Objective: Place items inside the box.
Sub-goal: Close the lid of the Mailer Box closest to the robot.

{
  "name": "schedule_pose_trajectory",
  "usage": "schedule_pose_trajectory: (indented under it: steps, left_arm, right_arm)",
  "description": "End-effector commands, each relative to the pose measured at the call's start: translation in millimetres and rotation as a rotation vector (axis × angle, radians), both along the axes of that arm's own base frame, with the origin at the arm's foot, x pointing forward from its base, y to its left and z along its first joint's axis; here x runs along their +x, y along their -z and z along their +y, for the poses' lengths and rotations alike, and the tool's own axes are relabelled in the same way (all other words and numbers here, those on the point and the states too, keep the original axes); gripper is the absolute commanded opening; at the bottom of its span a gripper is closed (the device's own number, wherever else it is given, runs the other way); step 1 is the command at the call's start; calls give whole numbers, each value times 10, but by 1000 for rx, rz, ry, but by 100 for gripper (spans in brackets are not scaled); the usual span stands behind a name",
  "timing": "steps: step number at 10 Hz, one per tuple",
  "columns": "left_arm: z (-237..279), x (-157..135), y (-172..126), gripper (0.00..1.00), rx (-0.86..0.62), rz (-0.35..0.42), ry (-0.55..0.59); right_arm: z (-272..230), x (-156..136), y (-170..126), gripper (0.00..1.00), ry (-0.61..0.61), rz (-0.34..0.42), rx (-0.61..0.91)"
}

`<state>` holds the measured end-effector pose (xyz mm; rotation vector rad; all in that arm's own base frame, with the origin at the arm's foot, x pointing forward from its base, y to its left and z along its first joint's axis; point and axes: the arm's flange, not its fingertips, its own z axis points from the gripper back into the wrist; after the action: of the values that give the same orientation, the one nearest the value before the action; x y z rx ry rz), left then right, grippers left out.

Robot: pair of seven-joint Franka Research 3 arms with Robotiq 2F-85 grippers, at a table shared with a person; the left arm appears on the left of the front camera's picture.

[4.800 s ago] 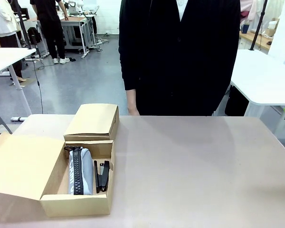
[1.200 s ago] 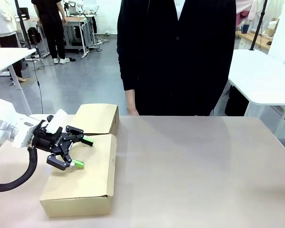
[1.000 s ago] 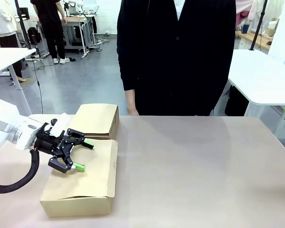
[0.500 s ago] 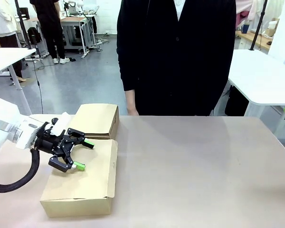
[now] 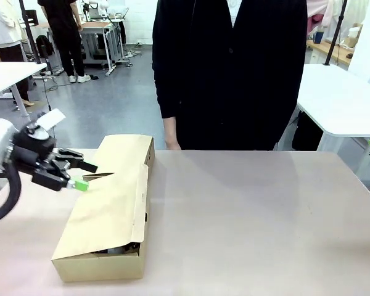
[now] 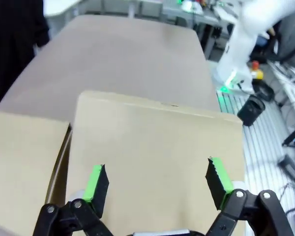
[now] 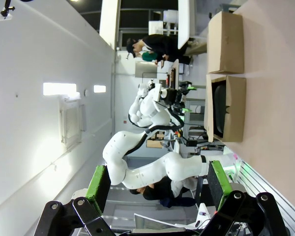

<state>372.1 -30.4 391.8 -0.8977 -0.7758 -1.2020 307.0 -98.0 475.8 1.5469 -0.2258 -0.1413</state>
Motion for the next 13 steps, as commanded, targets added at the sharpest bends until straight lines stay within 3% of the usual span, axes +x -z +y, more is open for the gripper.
schedule_pose_trajectory:
  steps: [1,2,3,4,5,6,8,9,13]
  left_arm:
    - [154,-557,-136,100,-71,243,-182]
    - [318,-479,-251,100,-148,386,-393]
    - [526,-365,-343,100,-252,471,-585]
    - [762,-237,-403,100,-333,604,-728]
    - [1036,-115,-395,100,-415,766,-764]
    - [1266,-33,-349,100,-457,899,-725]
    - [1761,80,-252,100,-525,1103,-553]
    - [1372,-123,-246,100,-317,867,-660]
    - [1372,-123,-246,100,-317,867,-660]
  right_arm:
    - [-22,-24,-10,100,-9,-17,-11]
    - [-22,-24,-10,100,-9,-17,-11]
    - [-22,-24,-10,100,-9,-17,-11]
    - [-22,-24,-10,100,-9,-17,-11]
    - [-22,-24,-10,100,-9,-17,-11]
    - [-22,-24,-10,100,-9,-17,-11]
    - [-22,-24,-10,100,-9,-17,-11]
    - [-22,-24,-10,100,-9,-17,-11]
    - [-22,-24,-10,100,-9,-17,-11]
